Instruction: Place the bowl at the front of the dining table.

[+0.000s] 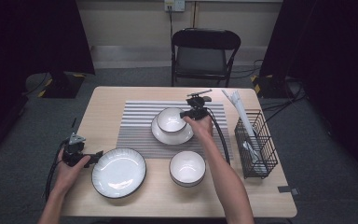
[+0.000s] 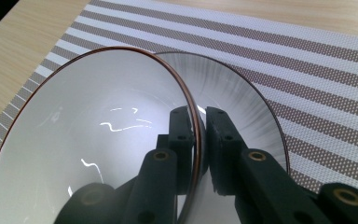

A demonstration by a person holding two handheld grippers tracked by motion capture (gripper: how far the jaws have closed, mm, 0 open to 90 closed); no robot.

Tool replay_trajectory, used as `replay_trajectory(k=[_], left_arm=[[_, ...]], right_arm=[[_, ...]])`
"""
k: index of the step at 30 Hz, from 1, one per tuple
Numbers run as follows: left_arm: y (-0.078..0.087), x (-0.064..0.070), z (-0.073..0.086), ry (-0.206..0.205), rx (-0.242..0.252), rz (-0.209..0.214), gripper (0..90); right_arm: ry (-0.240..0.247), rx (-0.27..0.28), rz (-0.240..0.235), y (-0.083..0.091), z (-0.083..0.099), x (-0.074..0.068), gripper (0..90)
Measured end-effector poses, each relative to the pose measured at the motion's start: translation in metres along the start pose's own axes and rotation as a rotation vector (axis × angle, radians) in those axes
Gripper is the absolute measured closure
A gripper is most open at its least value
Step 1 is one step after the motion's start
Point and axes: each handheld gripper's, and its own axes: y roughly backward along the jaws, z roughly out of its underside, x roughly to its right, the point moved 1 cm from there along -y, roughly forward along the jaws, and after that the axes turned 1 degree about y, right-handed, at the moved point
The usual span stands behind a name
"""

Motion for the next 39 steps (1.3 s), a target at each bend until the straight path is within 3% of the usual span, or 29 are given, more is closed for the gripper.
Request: replay_trajectory(k=[25,39], left_arm=[[0.0,0.0,0.0,-0.003,-0.003,0.0,7.1],[0.0,0.0,0.0,-0.003,-0.003,0.0,7.1]], right_arm=[[-0.041,-0.024,0.015,-0.013,0.01,0.005,82.6],[-0.029,-0.009,0.018,-0.014,0.011,0.005,82.4]])
